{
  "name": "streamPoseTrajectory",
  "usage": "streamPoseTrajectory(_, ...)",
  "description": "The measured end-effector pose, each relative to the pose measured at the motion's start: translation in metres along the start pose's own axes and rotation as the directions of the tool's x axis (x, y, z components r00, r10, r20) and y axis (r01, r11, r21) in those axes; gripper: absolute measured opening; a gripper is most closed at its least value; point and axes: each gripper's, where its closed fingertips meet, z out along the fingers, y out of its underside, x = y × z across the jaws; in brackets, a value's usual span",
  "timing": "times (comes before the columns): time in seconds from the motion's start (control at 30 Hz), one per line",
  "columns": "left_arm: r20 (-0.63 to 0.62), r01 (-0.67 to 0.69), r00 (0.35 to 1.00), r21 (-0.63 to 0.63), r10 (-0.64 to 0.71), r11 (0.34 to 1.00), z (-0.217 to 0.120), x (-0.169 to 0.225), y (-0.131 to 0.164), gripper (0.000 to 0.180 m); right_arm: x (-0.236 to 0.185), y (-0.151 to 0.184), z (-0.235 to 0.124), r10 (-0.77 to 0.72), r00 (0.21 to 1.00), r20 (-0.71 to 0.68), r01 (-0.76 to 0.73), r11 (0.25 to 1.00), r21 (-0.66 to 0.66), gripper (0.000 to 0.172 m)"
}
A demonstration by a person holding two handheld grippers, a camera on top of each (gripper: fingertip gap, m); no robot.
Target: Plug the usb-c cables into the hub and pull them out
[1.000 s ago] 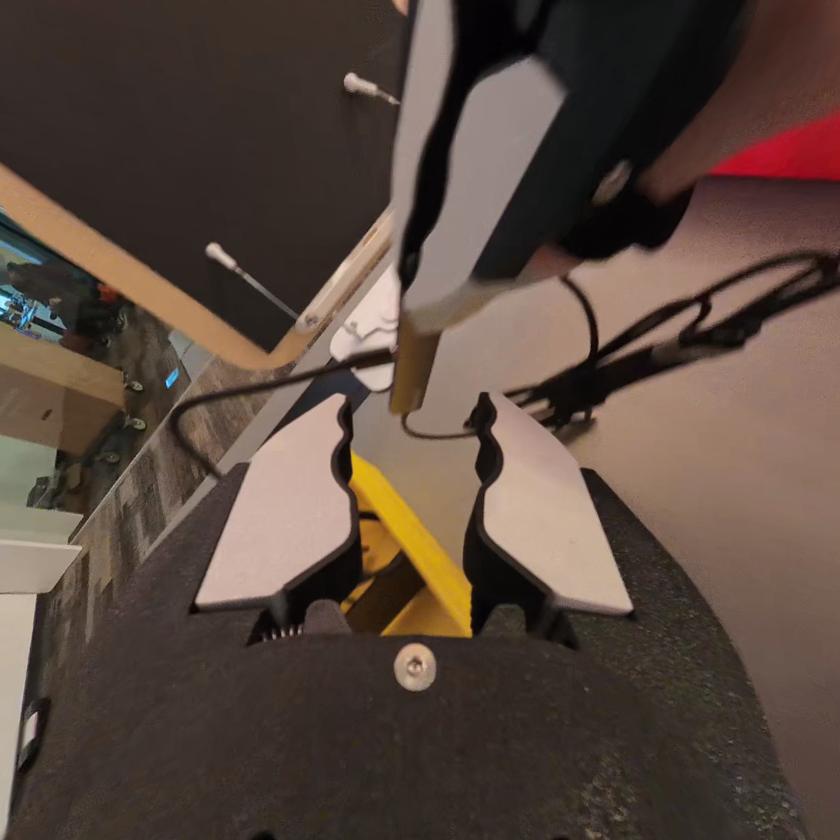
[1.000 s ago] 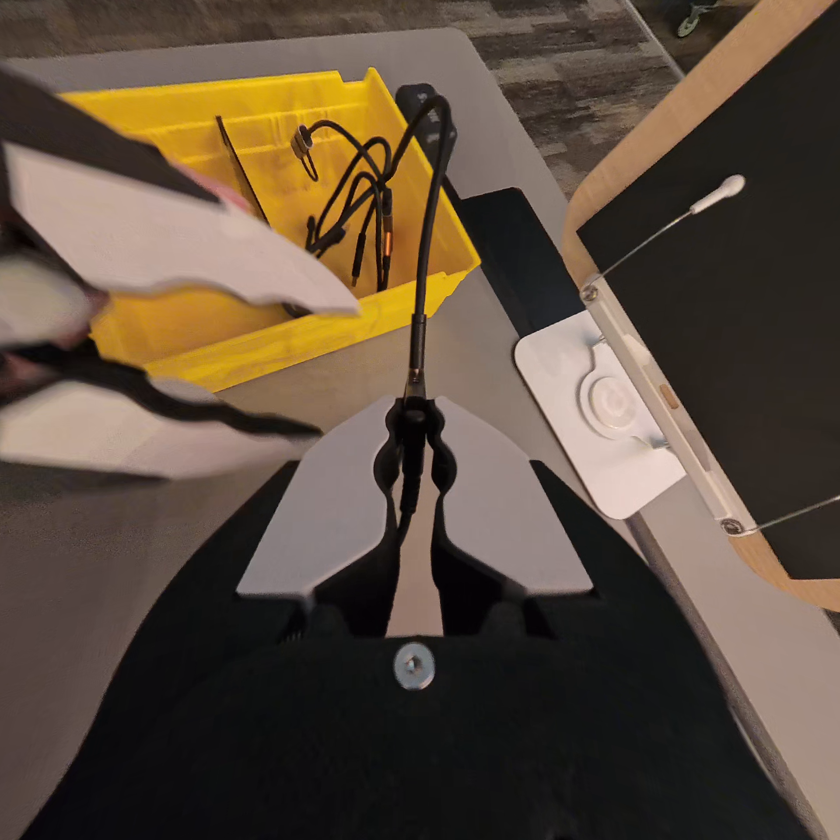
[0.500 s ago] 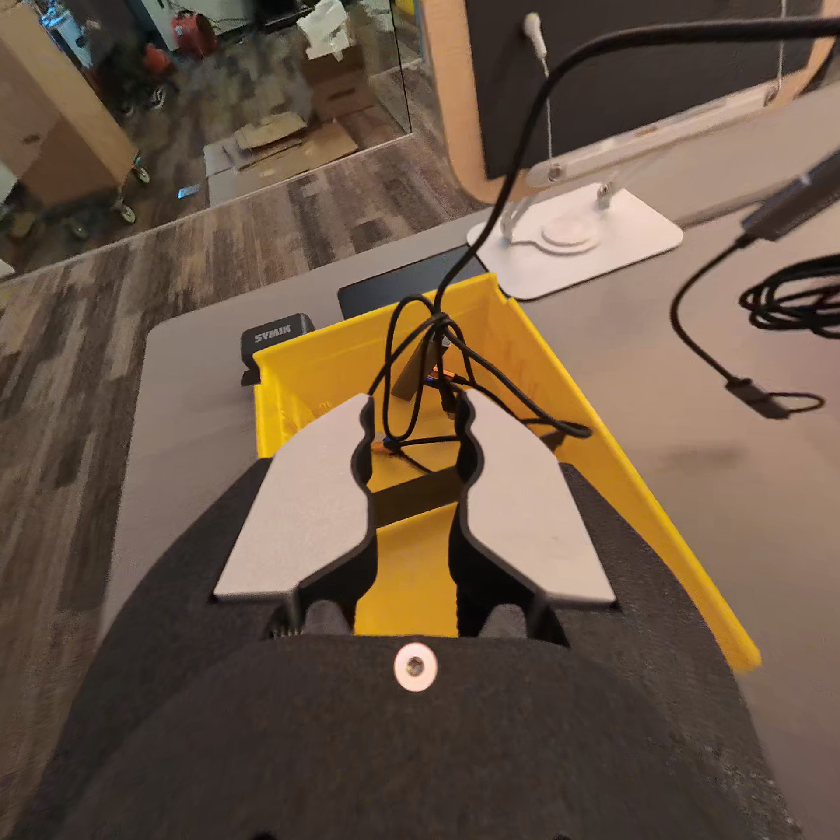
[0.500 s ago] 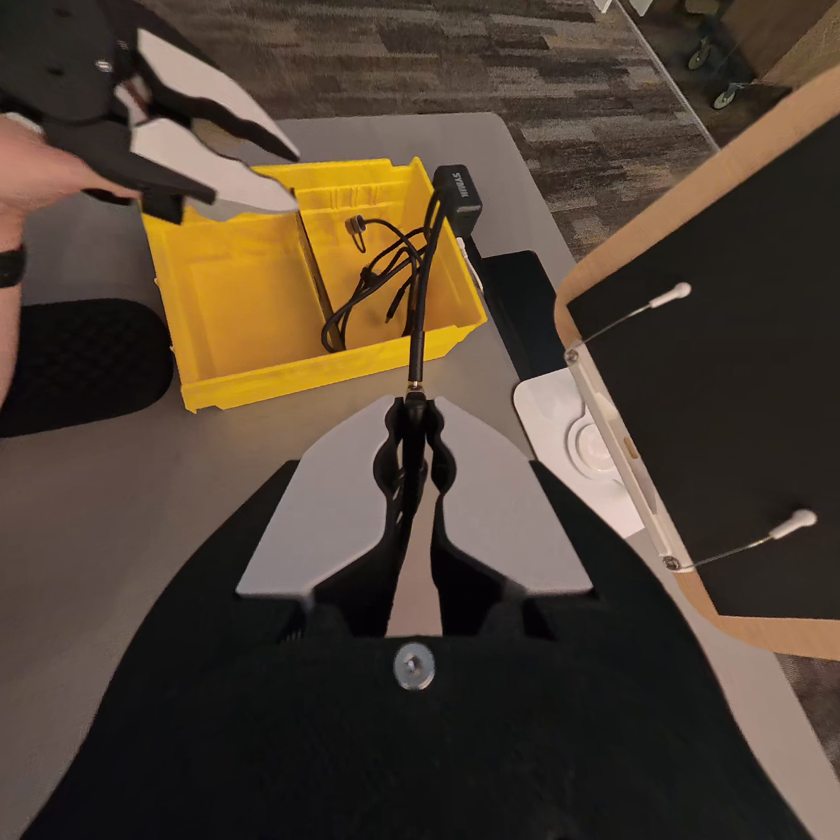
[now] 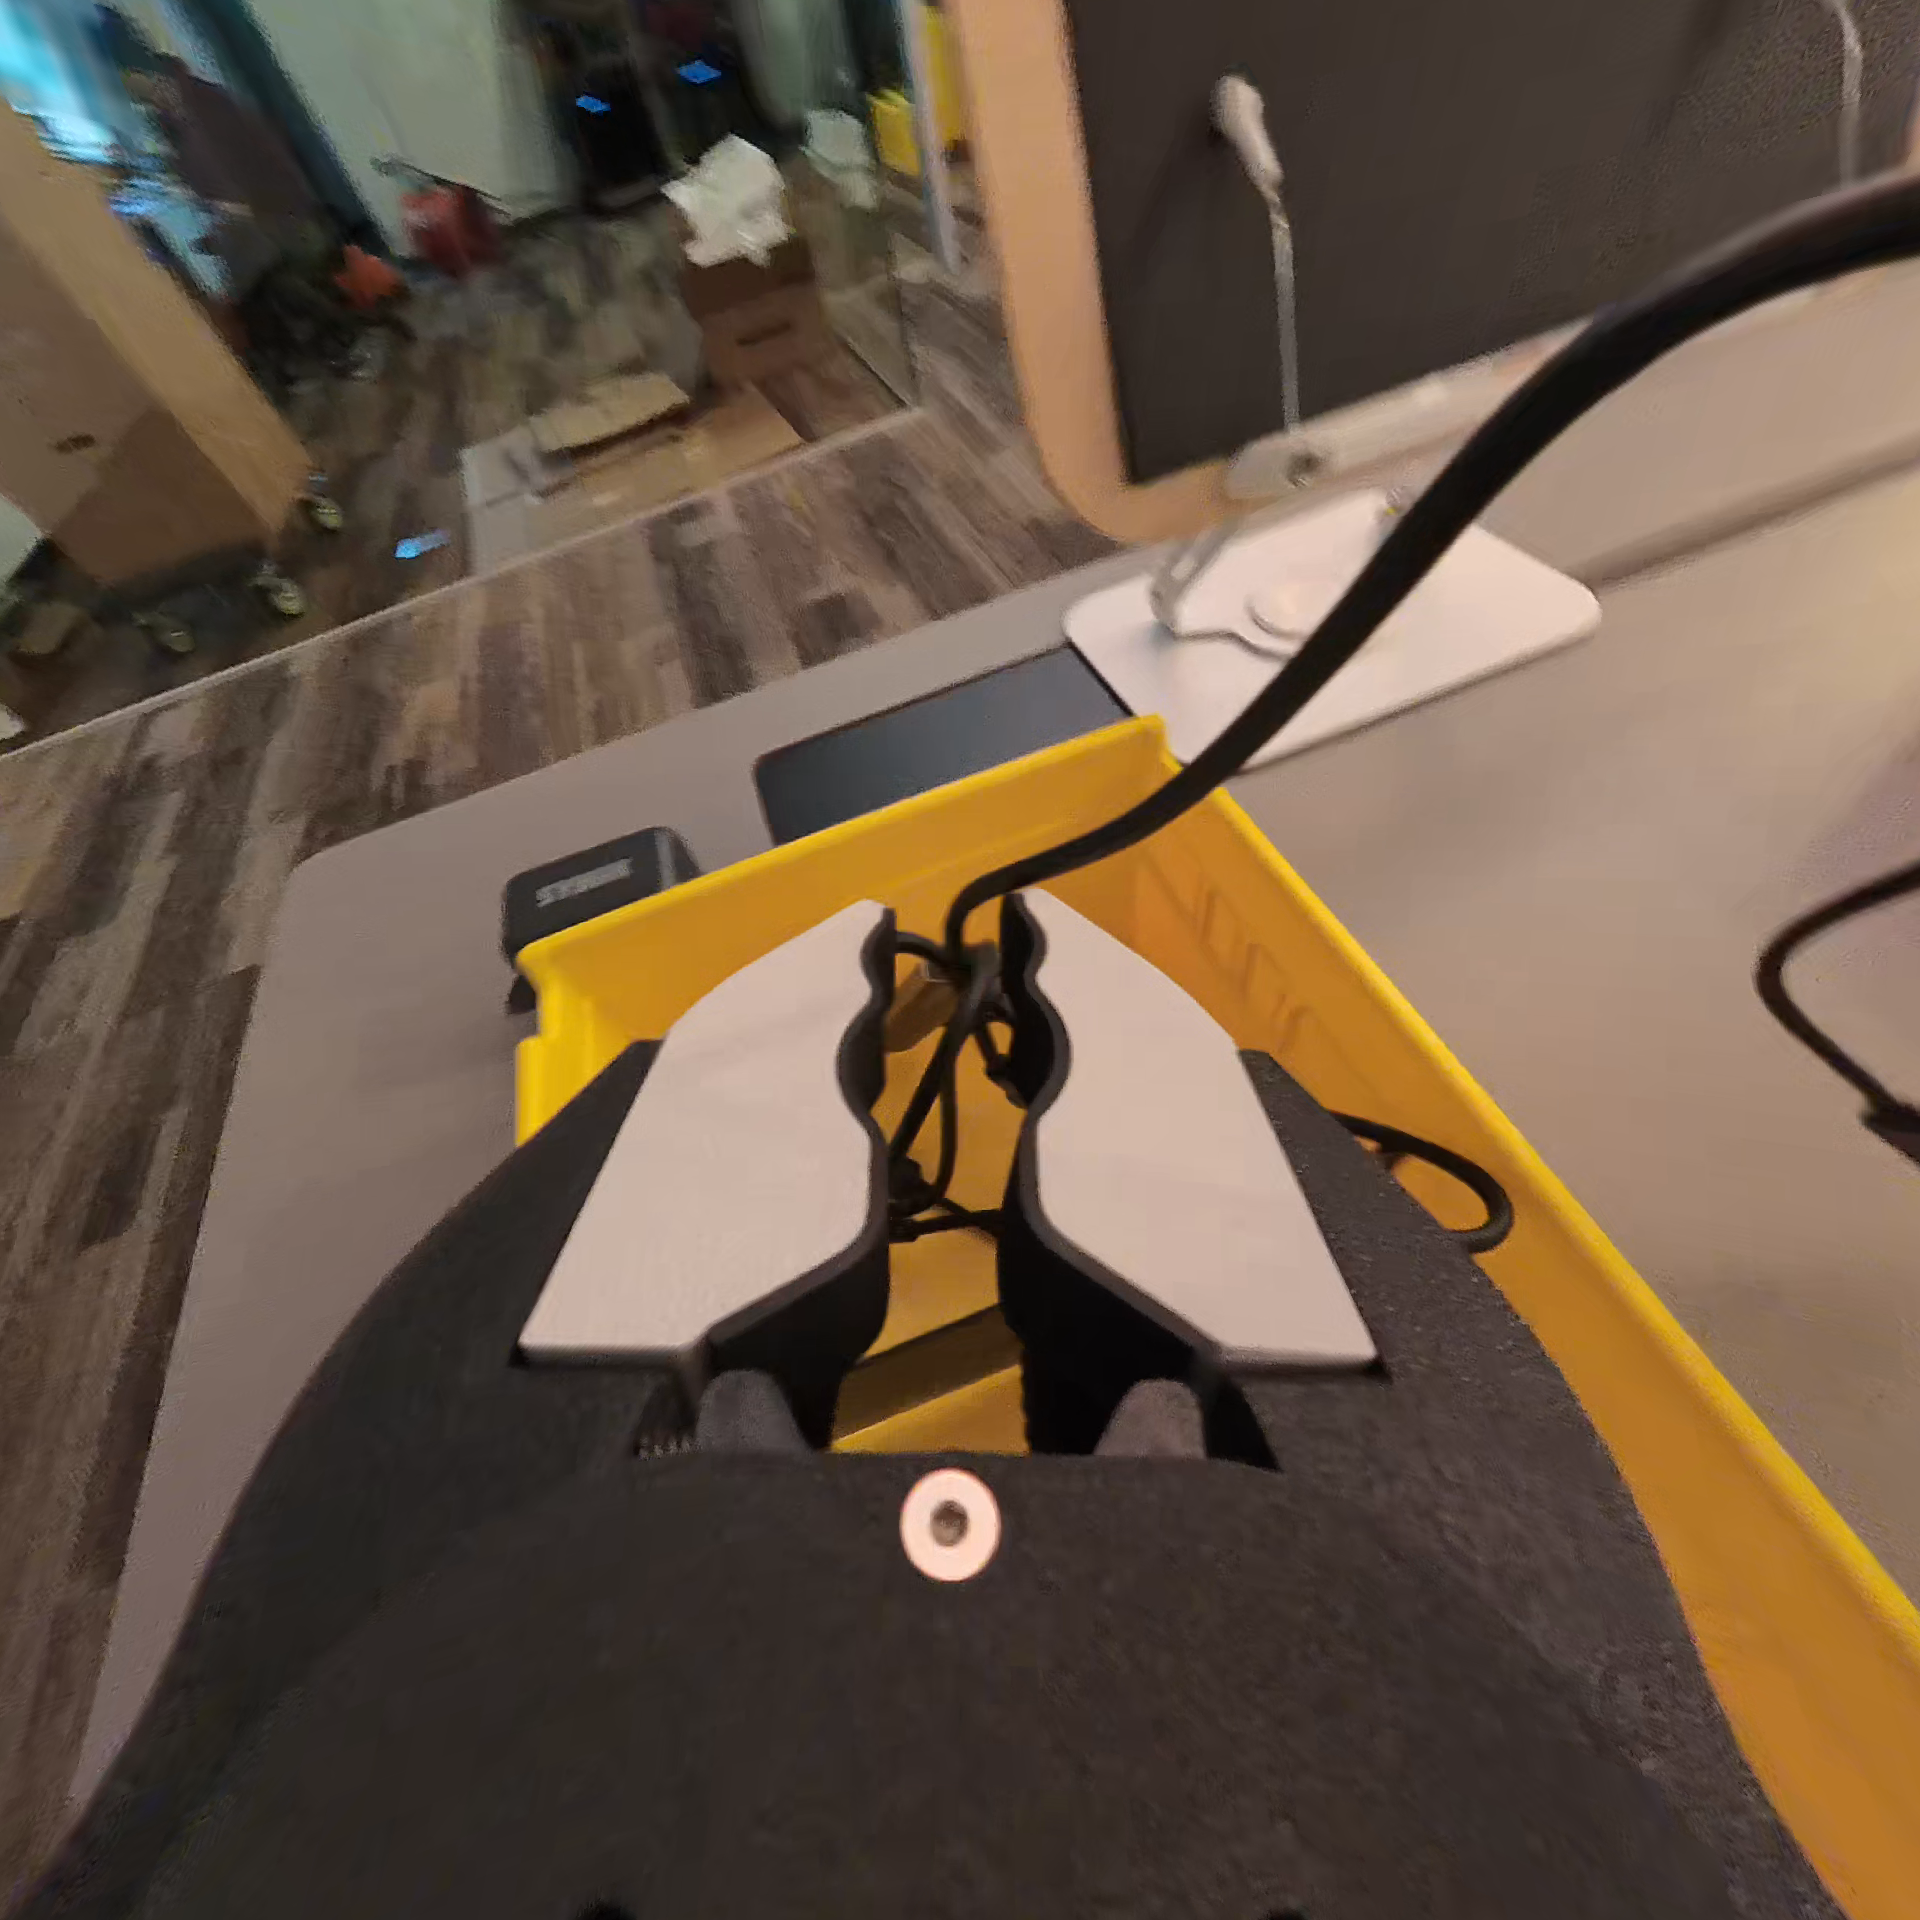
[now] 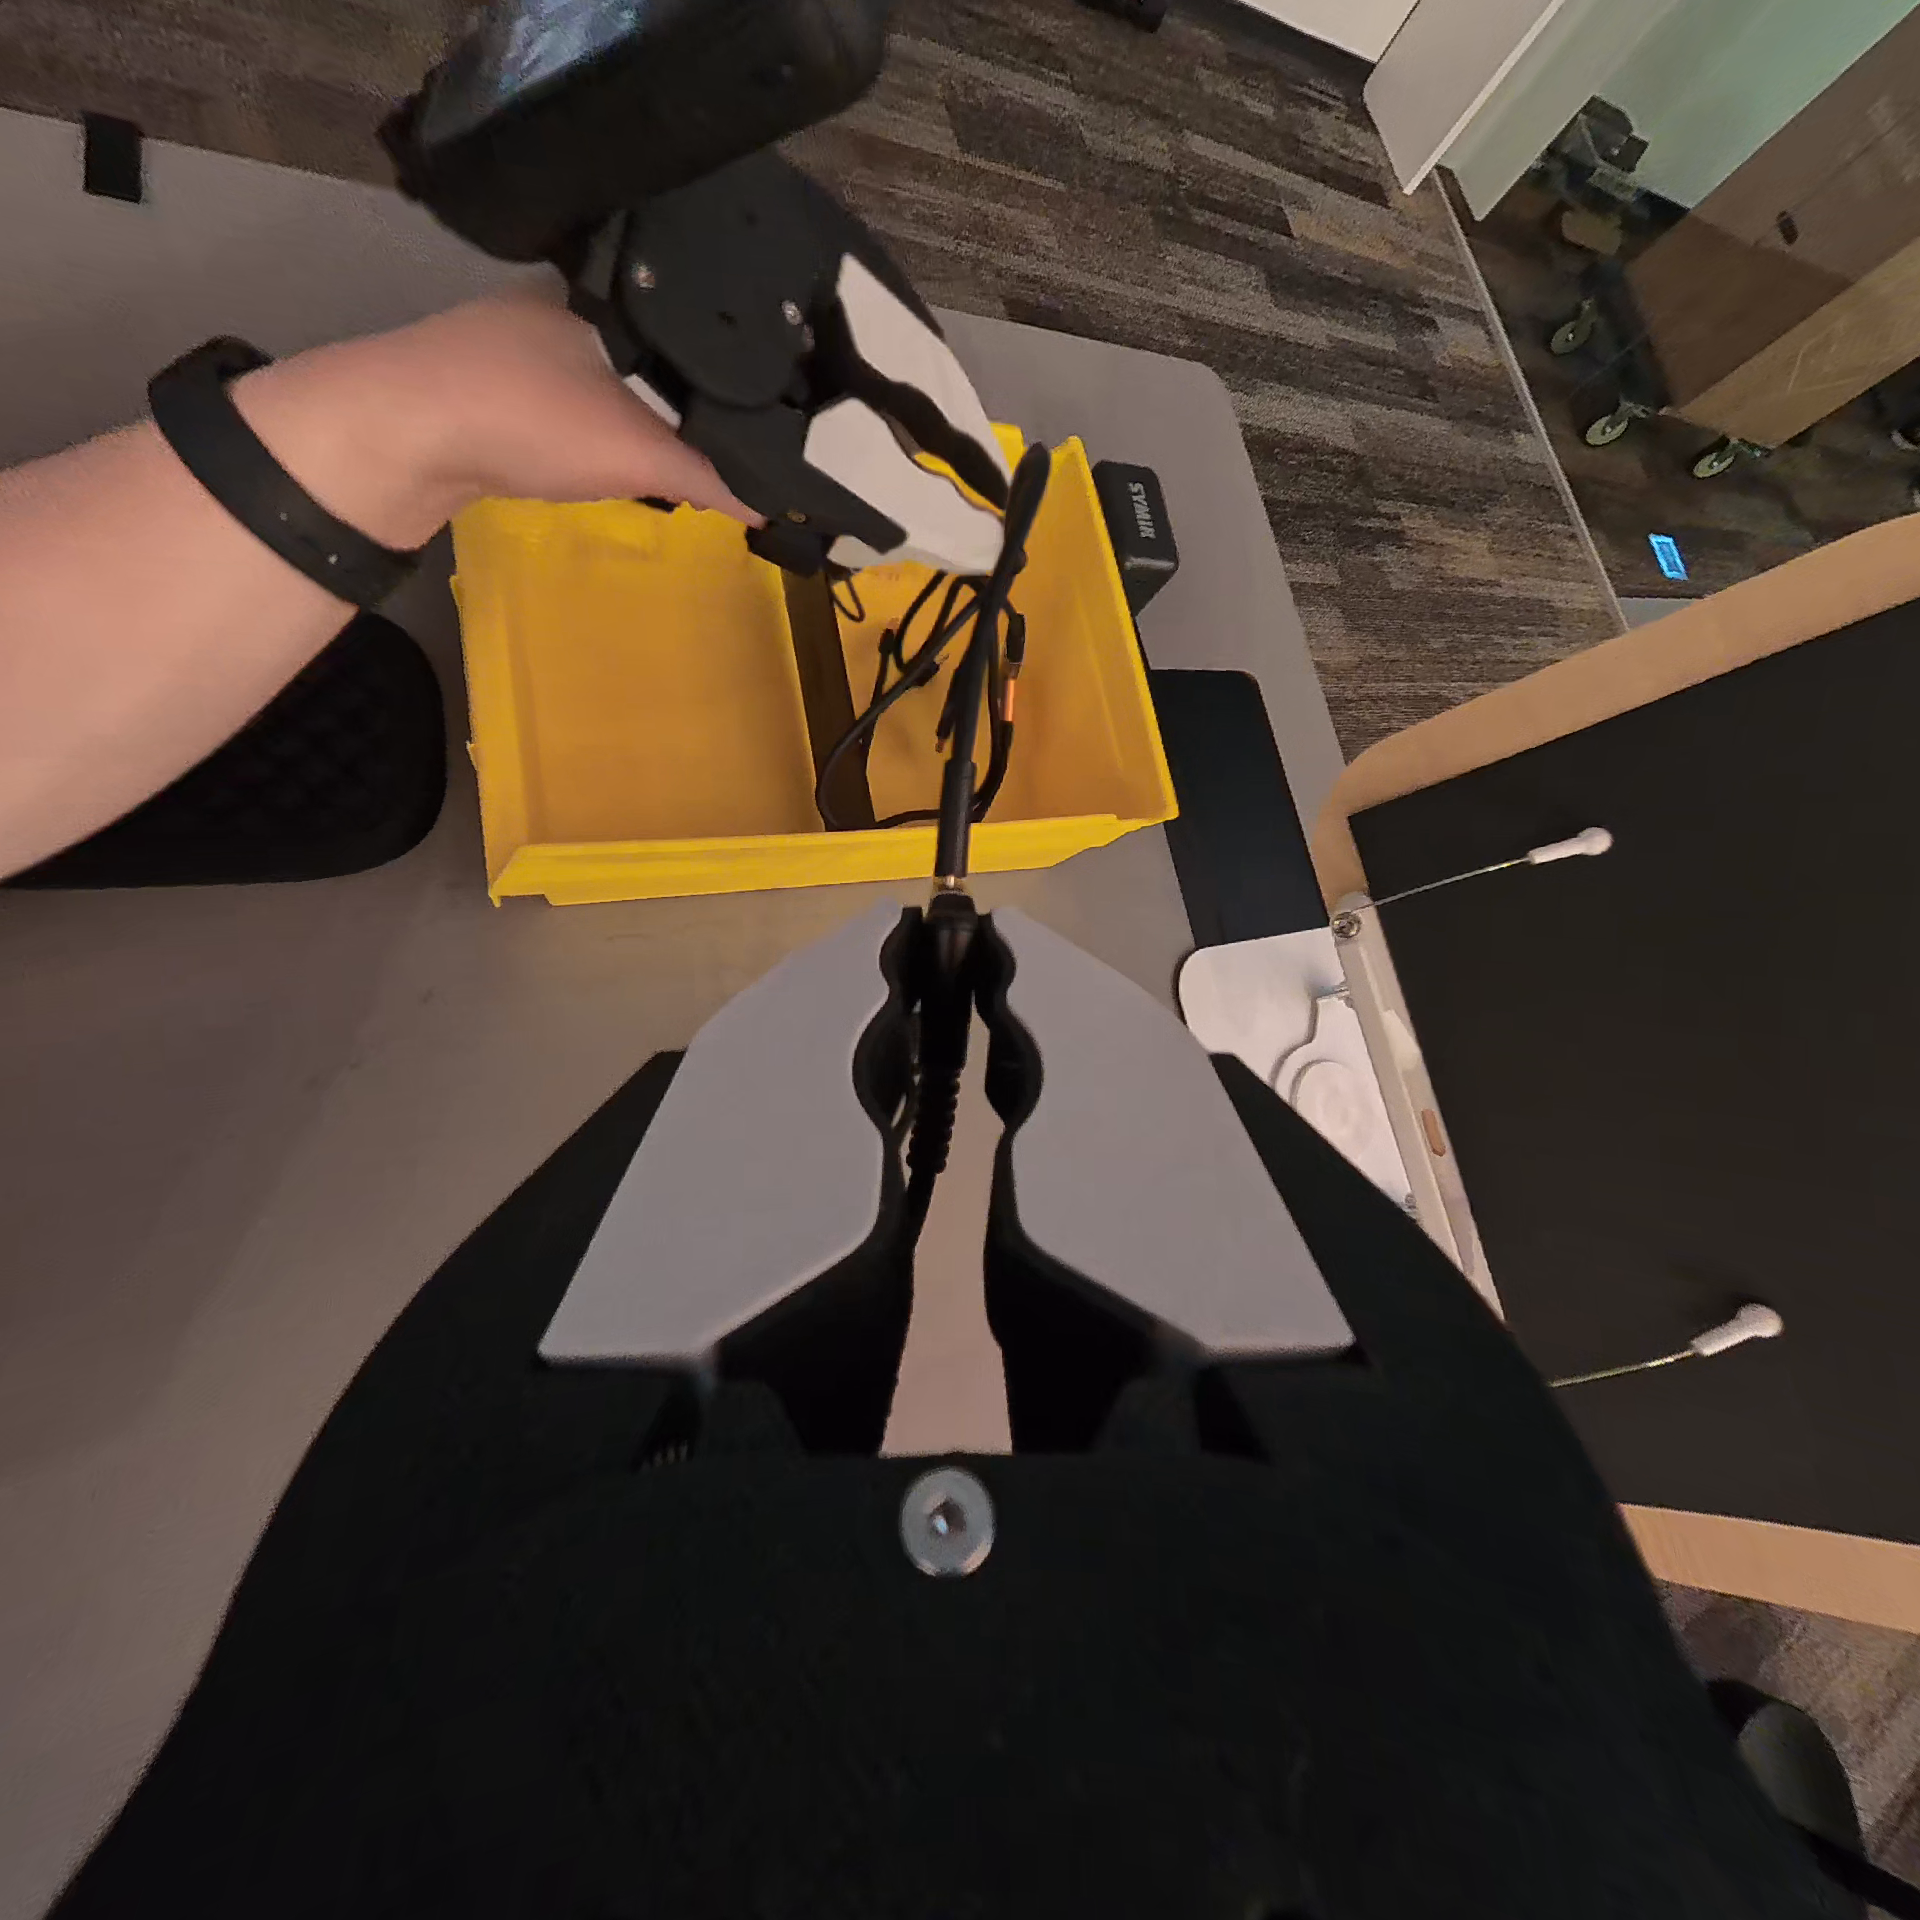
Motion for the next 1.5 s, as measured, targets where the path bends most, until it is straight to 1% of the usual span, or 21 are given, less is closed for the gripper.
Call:
streamPoseTrajectory(0.1, -0.07, -0.138, 0.989, -0.068, 0.133, 0.988, 0.014, 0.015, 0.004, 0.029, -0.001, 0.002, -0.002, -0.018, 1.0, -0.004, 0.018, 1.0, 0.003, 0.009)
streamPoseTrajectory(0.2, 0.034, -0.274, 0.961, -0.062, 0.276, 0.96, 0.029, 0.006, -0.003, 0.029, -0.001, 0.003, -0.007, -0.022, 1.0, -0.003, 0.022, 1.0, 0.016, 0.009)
streamPoseTrajectory(0.27, 0.075, -0.336, 0.937, -0.068, 0.34, 0.94, 0.033, 0.0, -0.008, 0.019, 0.002, 0.005, -0.012, -0.016, 1.0, -0.007, 0.016, 1.0, 0.018, 0.009)
streamPoseTrajectory(0.3, 0.05, -0.35, 0.935, -0.06, 0.352, 0.935, 0.033, 0.004, -0.01, 0.015, 0.004, 0.007, -0.014, -0.013, 1.0, -0.016, 0.014, 1.0, 0.013, 0.009)
streamPoseTrajectory(0.33, 0.009, -0.359, 0.933, -0.068, 0.361, 0.931, 0.033, 0.008, -0.01, 0.007, 0.007, 0.01, -0.016, -0.007, 1.0, -0.027, 0.007, 1.0, 0.007, 0.009)
streamPoseTrajectory(0.37, -0.023, -0.377, 0.926, -0.091, 0.376, 0.922, 0.032, 0.01, -0.01, 0.004, 0.012, 0.014, -0.018, 0.009, 0.999, -0.035, -0.009, 1.0, 0.002, 0.009)
streamPoseTrajectory(0.43, -0.051, -0.439, 0.899, -0.129, 0.436, 0.889, 0.028, 0.009, -0.015, 0.003, 0.023, 0.023, -0.02, 0.061, 0.997, -0.048, -0.061, 0.998, 0.007, 0.009)
streamPoseTrajectory(0.6, -0.08, -0.559, 0.828, -0.2, 0.555, 0.805, 0.02, 0.003, -0.043, 0.005, 0.043, 0.051, -0.017, 0.191, 0.98, -0.061, -0.187, 0.98, 0.065, 0.01)
streamPoseTrajectory(0.7, -0.151, -0.578, 0.815, -0.265, 0.559, 0.772, 0.022, 0.006, -0.042, 0.013, 0.048, 0.065, -0.015, 0.235, 0.969, -0.074, -0.224, 0.966, 0.132, 0.01)
streamPoseTrajectory(0.77, -0.176, -0.586, 0.809, -0.314, 0.561, 0.747, 0.027, 0.002, -0.032, 0.022, 0.049, 0.068, -0.017, 0.278, 0.958, -0.066, -0.259, 0.944, 0.204, 0.01)
streamPoseTrajectory(0.8, -0.196, -0.578, 0.816, -0.326, 0.544, 0.748, 0.03, 0.004, -0.025, 0.027, 0.05, 0.07, -0.018, 0.293, 0.954, -0.068, -0.271, 0.934, 0.234, 0.01)
streamPoseTrajectory(0.83, -0.227, -0.564, 0.826, -0.328, 0.516, 0.758, 0.032, 0.008, -0.017, 0.027, 0.051, 0.072, -0.019, 0.306, 0.95, -0.071, -0.279, 0.926, 0.255, 0.01)
streamPoseTrajectory(0.9, -0.27, -0.513, 0.855, -0.304, 0.443, 0.803, 0.035, 0.015, -0.008, 0.03, 0.052, 0.078, -0.019, 0.32, 0.945, -0.071, -0.288, 0.915, 0.282, 0.01)
streamPoseTrajectory(1.03, -0.342, -0.326, 0.907, -0.199, 0.246, 0.924, 0.025, 0.02, -0.013, 0.028, 0.056, 0.089, -0.019, 0.325, 0.943, -0.078, -0.291, 0.913, 0.287, 0.01)
streamPoseTrajectory(1.1, -0.348, -0.254, 0.92, -0.184, 0.179, 0.95, 0.019, 0.012, -0.011, 0.018, 0.059, 0.092, -0.022, 0.317, 0.945, -0.082, -0.281, 0.913, 0.298, 0.009)
streamPoseTrajectory(1.13, -0.361, -0.25, 0.917, -0.194, 0.168, 0.949, 0.016, 0.009, -0.004, 0.019, 0.061, 0.093, -0.025, 0.316, 0.945, -0.087, -0.277, 0.912, 0.303, 0.009)
streamPoseTrajectory(1.23, -0.454, -0.271, 0.878, -0.202, 0.155, 0.941, 0.012, 0.021, 0.018, 0.02, 0.065, 0.094, -0.029, 0.319, 0.945, -0.076, -0.281, 0.907, 0.315, 0.009)
streamPoseTrajectory(1.33, -0.454, -0.305, 0.87, -0.187, 0.193, 0.934, 0.019, 0.027, 0.028, 0.029, 0.067, 0.091, -0.029, 0.299, 0.952, -0.067, -0.264, 0.911, 0.318, 0.009)
streamPoseTrajectory(1.37, -0.432, -0.317, 0.876, -0.185, 0.213, 0.93, 0.024, 0.025, 0.029, 0.028, 0.067, 0.089, -0.028, 0.289, 0.955, -0.068, -0.255, 0.915, 0.314, 0.009)
streamPoseTrajectory(1.43, -0.375, -0.359, 0.885, -0.169, 0.277, 0.918, 0.035, 0.019, 0.028, 0.034, 0.067, 0.086, -0.026, 0.273, 0.96, -0.066, -0.242, 0.922, 0.301, 0.009)
streamPoseTrajectory(1.5, -0.396, -0.41, 0.864, -0.193, 0.312, 0.891, 0.042, 0.023, 0.034, 0.035, 0.067, 0.082, -0.026, 0.254, 0.964, -0.074, -0.223, 0.932, 0.286, 0.009)
